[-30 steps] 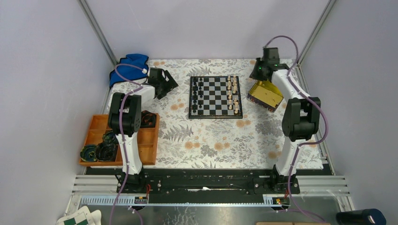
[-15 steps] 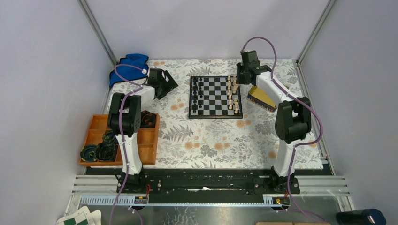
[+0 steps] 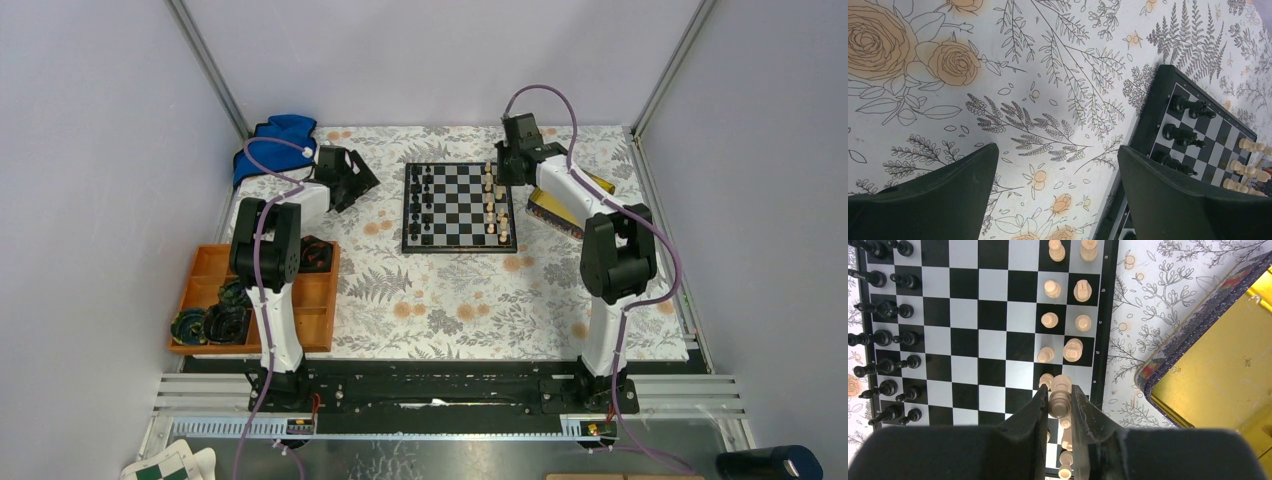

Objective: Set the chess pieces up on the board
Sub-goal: Place the chess piece on the chessboard.

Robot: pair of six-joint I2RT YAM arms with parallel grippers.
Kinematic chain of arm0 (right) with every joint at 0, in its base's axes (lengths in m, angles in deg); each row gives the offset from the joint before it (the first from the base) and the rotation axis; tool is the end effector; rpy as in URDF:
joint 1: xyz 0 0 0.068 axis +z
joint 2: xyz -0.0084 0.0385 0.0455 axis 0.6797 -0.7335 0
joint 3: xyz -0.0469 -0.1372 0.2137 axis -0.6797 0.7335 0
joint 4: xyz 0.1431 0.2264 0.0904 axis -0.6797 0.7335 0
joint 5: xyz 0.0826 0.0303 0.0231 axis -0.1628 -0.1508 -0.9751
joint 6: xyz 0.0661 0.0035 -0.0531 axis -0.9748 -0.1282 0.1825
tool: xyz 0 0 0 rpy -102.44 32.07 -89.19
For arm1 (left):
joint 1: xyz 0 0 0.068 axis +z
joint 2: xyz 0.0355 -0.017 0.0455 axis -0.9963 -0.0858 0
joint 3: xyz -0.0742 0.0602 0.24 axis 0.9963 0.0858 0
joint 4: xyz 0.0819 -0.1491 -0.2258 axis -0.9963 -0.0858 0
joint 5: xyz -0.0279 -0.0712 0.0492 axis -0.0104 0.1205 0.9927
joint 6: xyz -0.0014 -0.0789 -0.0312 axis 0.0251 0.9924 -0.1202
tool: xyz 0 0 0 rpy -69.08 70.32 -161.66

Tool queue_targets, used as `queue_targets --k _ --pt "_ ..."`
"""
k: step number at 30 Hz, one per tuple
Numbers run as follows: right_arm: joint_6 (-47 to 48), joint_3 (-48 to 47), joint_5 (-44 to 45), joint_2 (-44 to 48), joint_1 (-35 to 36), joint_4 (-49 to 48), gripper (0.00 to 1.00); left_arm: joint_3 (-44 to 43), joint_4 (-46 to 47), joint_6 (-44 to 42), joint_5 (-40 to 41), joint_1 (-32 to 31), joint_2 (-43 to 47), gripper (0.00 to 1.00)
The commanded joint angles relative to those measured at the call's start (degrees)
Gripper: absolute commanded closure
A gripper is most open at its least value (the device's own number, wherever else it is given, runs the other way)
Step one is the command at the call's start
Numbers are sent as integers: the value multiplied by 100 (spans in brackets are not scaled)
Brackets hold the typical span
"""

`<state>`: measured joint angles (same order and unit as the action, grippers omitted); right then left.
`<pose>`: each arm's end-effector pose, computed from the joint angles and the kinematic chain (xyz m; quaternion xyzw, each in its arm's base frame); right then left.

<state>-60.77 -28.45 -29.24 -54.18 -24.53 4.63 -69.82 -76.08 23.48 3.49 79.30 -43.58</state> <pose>0.4761 0.1501 0.2097 -0.0409 0.9159 0.0579 0.3950 0.4828 -0.0525 0.0983 -0.2810 0.8723 -0.1848 0.3549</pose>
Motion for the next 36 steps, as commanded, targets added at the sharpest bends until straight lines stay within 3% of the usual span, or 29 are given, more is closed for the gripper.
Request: queue_targets --k 1,36 --pt "78 -35 127 -38 78 21 100 283 -707 -44 48 -37 -202 1" --pt "162 25 257 -643 79 -205 100 204 -747 -122 132 -89 -247 1"
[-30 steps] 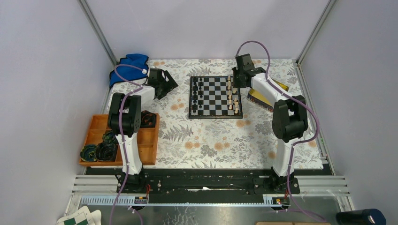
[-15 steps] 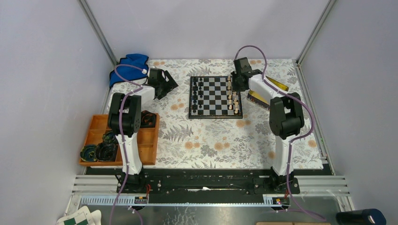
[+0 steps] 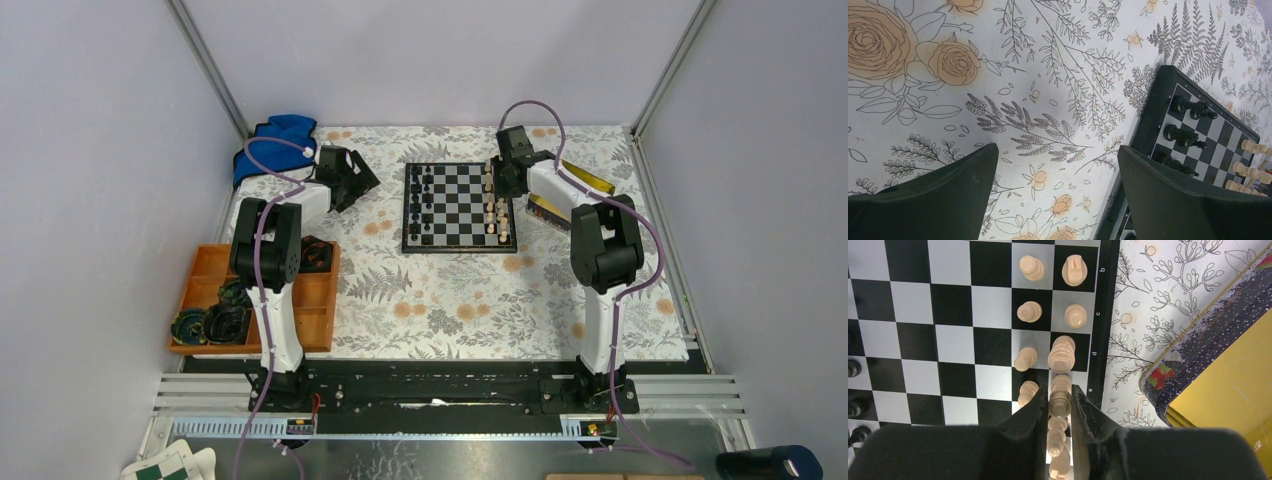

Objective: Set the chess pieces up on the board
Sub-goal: Place the chess piece on the chessboard.

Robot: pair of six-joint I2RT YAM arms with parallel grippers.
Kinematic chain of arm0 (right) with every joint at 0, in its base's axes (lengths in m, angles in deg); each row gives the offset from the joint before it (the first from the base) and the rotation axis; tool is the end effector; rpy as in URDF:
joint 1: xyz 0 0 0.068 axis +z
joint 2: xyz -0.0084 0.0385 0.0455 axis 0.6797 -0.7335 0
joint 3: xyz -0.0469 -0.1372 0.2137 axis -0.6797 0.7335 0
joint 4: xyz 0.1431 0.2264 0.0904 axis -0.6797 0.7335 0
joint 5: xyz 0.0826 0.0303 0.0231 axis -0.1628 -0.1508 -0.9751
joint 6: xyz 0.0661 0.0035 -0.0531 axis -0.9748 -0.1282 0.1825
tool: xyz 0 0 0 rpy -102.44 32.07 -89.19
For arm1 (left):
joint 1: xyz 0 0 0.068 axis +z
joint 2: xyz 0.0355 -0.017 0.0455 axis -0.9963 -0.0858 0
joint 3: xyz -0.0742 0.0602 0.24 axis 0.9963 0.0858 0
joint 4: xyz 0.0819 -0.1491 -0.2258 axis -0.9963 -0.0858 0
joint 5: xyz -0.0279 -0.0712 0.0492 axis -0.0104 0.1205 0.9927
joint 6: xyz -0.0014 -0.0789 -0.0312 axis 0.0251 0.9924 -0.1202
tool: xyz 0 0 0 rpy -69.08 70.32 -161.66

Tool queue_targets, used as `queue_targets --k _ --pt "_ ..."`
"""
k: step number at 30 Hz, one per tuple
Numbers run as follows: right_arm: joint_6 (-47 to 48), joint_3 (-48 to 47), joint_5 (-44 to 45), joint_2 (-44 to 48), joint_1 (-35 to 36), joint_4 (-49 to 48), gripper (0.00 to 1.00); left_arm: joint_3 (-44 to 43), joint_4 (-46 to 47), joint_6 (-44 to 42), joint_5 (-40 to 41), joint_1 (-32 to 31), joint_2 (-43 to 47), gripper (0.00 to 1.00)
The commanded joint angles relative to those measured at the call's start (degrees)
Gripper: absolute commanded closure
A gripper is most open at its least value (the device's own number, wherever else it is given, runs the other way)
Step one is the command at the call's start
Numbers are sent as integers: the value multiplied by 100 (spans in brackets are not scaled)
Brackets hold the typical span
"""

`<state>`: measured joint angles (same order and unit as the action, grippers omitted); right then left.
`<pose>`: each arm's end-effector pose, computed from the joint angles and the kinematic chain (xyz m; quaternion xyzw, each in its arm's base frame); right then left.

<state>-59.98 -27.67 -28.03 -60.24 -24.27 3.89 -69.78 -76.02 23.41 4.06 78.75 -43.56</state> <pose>0.4821 0.1528 0.1550 -0.0494 0.9349 0.0333 0.3499 0.4823 -0.0563 0.0984 -0.2781 0.8732 -0.1823 0.3564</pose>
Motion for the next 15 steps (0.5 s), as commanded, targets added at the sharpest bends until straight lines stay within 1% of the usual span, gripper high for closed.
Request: queue_targets --k 1,10,12,15 --pt "88 -57 133 -46 50 -131 100 200 -753 -117 77 -35 -255 1" --pt "115 -53 150 -77 52 -94 100 190 -755 -117 69 -34 -258 1" --pt "125 -46 147 -75 51 -81 95 188 -762 -117 65 -35 -257 1" --pt "141 -20 124 -59 52 -78 78 194 -762 -117 66 -35 -262 1"
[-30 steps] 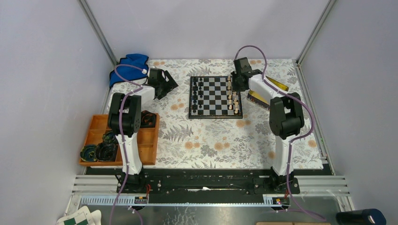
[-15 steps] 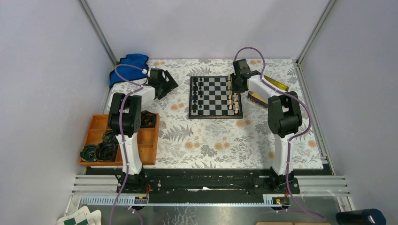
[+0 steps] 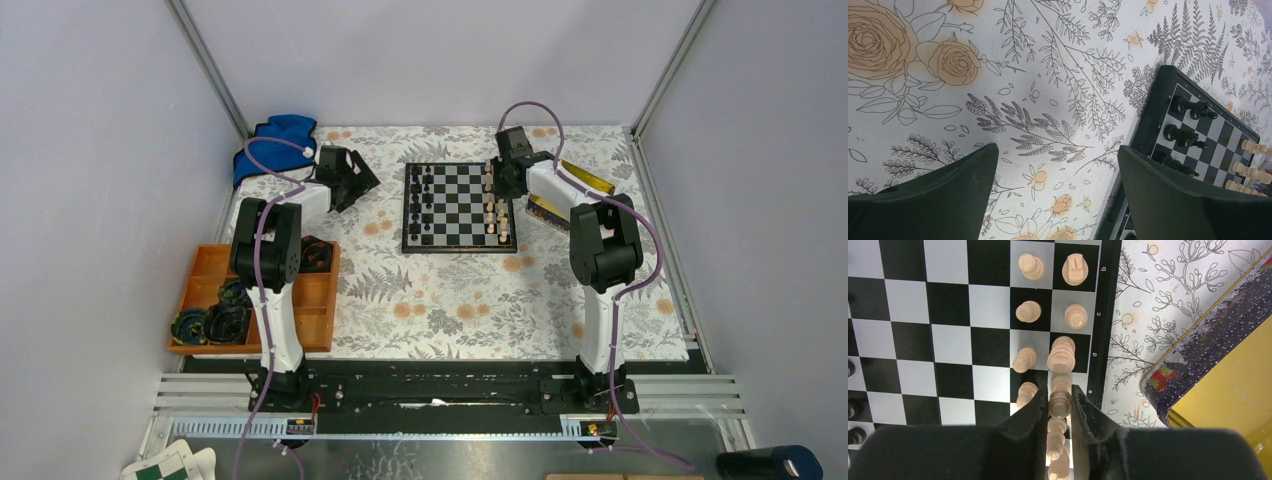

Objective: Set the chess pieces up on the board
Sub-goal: Place the chess piece on the chessboard.

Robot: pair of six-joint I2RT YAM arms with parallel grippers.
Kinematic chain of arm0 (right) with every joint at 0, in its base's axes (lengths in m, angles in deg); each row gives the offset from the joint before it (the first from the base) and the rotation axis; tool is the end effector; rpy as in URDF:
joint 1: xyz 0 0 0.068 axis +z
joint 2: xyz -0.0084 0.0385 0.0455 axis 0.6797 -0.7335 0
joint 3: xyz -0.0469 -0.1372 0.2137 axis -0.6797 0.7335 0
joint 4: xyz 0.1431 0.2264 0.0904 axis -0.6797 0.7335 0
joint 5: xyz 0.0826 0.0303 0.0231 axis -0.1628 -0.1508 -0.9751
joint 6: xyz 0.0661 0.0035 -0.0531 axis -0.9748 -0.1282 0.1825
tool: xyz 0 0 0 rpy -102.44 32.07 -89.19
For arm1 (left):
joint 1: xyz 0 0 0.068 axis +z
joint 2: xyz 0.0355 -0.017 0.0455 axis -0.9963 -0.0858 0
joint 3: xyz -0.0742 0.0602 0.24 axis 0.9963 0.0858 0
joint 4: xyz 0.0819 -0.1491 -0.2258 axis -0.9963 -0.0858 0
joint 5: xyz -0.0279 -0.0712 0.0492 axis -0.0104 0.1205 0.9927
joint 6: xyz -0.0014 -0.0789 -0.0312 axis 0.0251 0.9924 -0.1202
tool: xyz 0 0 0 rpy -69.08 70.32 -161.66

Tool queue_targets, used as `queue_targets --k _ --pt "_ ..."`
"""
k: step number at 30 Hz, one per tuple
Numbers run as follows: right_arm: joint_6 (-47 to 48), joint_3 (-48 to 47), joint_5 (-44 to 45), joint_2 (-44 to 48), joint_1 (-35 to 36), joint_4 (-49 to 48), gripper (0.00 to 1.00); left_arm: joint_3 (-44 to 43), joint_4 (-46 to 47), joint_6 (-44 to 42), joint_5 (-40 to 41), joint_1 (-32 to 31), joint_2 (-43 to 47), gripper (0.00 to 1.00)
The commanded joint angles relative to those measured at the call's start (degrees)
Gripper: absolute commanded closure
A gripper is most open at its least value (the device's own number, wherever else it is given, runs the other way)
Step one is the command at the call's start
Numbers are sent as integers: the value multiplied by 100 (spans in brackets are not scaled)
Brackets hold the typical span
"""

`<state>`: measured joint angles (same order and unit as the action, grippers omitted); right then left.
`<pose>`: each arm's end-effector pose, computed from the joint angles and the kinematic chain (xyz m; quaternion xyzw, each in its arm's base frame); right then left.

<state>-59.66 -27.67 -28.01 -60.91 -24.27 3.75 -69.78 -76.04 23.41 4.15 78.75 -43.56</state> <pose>0.4828 0.1530 0.1496 -0.0524 0.9363 0.0310 0.3459 0.4823 -0.0562 0.0983 -0.2784 0.8731 -0.1816 0.3565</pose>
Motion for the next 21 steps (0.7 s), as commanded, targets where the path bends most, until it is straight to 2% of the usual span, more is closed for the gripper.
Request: queue_targets --k 1,8,15,21 --pt "110 -10 111 18 53 -60 74 190 -760 -125 57 -35 -263 1" --pt "135 -13 63 87 52 -90 62 196 -751 -135 48 -35 -250 1" --pt "144 -91 27 233 53 -65 60 190 -751 -152 42 -35 -254 1" --pt "83 -61 159 759 48 -55 59 194 -754 -152 39 -35 -262 1"
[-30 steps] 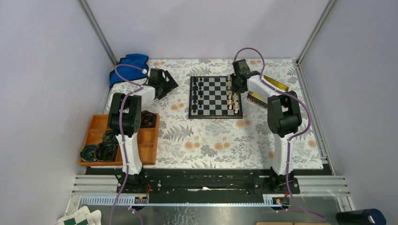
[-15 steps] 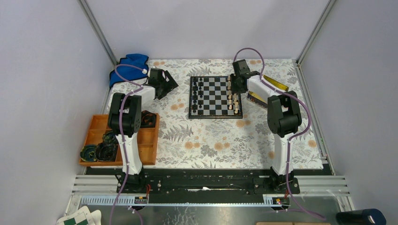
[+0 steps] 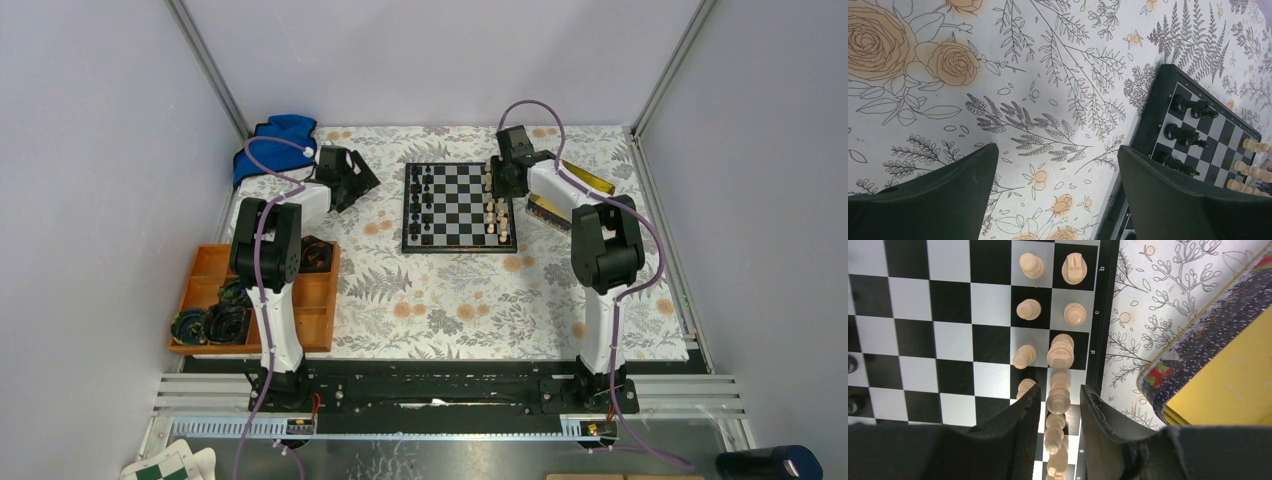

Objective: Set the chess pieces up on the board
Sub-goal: Place the chess piece on the chessboard, then adjust the storage box at the center of the board.

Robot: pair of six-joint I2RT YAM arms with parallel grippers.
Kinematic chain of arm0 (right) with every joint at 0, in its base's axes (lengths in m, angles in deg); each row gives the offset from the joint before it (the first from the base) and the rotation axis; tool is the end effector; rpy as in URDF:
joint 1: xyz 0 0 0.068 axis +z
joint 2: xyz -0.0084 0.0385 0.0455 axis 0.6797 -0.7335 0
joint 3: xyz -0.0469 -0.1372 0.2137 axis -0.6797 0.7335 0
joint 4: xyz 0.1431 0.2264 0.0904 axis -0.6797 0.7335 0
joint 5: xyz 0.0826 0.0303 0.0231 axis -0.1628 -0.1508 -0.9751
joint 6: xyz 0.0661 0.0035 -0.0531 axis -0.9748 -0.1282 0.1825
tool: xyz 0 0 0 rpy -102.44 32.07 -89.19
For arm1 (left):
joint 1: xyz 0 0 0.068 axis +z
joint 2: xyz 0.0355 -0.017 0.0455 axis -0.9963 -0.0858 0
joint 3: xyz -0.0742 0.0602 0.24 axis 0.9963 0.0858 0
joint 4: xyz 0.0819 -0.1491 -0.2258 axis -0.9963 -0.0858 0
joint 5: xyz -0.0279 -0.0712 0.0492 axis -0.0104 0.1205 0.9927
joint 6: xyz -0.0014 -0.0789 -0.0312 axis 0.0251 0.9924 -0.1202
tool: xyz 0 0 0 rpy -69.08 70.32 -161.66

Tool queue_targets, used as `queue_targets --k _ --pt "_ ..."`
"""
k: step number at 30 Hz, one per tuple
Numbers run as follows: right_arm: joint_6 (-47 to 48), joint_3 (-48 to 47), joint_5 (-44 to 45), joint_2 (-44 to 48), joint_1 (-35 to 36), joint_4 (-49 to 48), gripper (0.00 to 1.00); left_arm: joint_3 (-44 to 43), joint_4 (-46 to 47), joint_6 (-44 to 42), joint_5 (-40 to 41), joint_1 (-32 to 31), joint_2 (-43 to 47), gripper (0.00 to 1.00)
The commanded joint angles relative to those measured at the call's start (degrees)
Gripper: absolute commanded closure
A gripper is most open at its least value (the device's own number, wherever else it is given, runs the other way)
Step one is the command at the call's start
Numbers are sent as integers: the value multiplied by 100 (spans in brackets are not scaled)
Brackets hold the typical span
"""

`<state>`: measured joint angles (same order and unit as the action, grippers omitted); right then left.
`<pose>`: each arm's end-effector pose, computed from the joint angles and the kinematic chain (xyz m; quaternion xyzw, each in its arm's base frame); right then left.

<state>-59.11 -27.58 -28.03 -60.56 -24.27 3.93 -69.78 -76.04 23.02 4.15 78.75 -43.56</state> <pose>0.4819 0.1528 0.1517 -0.0569 0.9358 0.0297 0.3466 0.4823 -0.0562 0.0983 -0.2755 0.8741 -0.1804 0.3572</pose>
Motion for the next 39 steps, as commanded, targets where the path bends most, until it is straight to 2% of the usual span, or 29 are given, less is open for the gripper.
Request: queue_targets --k 1,9,15,20,39 --pt "3 -33 223 843 51 -93 59 198 -751 -117 40 -40 -258 1" --pt "239 437 688 1544 -119 -27 57 -47 -1041 -209 195 -134 -368 1" --pt "583 1050 530 1740 -521 130 57 -56 -1142 -278 200 -184 -377 1" --pt "826 1149 324 1570 -715 390 57 -57 -1190 -289 182 -185 -367 1" --pt "820 904 -47 867 -1179 371 56 -122 -1220 -306 173 -185 -411 1"
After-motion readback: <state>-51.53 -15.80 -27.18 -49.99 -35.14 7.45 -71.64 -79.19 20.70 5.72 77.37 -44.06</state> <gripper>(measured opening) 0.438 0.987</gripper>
